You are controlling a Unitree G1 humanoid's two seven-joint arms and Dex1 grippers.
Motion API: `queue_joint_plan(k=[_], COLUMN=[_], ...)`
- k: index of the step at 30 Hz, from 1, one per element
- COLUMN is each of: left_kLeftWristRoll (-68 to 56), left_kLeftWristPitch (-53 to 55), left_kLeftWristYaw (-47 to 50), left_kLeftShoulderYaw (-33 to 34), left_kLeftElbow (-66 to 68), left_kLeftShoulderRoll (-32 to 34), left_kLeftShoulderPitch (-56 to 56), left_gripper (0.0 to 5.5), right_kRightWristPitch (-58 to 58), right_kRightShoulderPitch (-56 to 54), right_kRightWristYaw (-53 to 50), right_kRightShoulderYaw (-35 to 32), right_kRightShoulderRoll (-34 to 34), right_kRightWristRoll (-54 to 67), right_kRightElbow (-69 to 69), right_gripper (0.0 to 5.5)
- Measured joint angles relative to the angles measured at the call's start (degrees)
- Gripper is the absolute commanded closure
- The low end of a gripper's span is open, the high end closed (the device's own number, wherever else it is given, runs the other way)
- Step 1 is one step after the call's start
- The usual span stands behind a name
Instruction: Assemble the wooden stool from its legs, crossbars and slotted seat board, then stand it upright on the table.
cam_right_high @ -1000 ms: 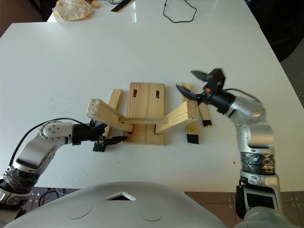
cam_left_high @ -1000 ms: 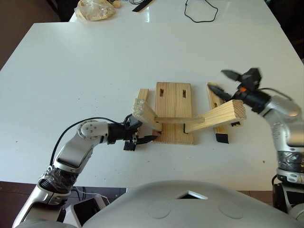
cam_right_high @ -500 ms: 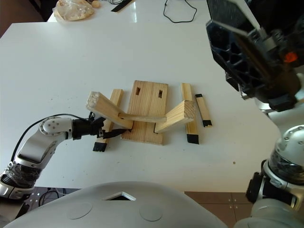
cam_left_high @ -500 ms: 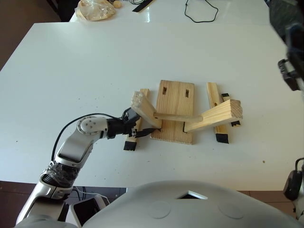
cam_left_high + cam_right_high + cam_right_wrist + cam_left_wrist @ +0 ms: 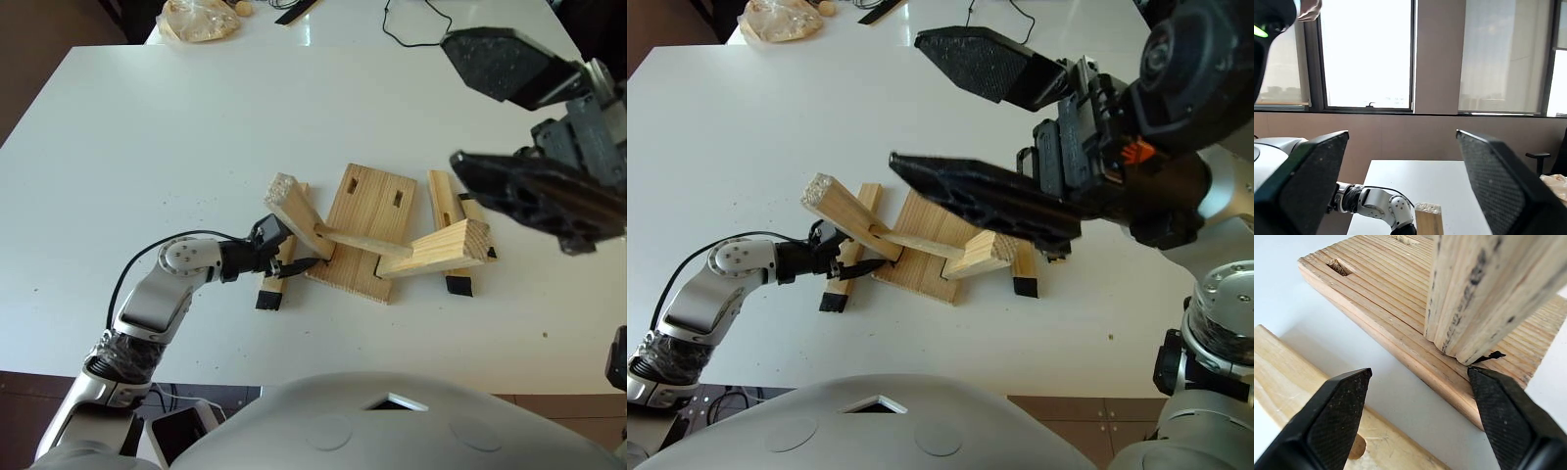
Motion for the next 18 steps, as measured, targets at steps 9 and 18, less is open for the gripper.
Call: queue_joint_plan(k=[9, 18], left_kLeftWristRoll=[0.0, 0.1], left_kLeftWristPitch=[0.1, 0.4], left_kLeftWristYaw=[0.0, -0.1], left_kLeftShoulderYaw=[0.1, -0.2], left_kLeftElbow=[0.0, 0.4], left_kLeftShoulderRoll=[0.1, 0.1], left_kLeftShoulderPitch=[-0.1, -0.5], left_gripper=[1.86, 1.86], right_kRightWristPitch=[-10.2, -18.9], right_kRightShoulderPitch=[10.1, 9.0], right_kRightWristYaw=[8.3, 8.5], right_kRightShoulderYaw=[14.0, 20.0], right_kRightShoulderRoll=[2.2, 5.1], right_kRightWristRoll=[-30.6, -44.1], right_kRightElbow=[-2.6, -1.3], right_gripper=[1.44, 1.44])
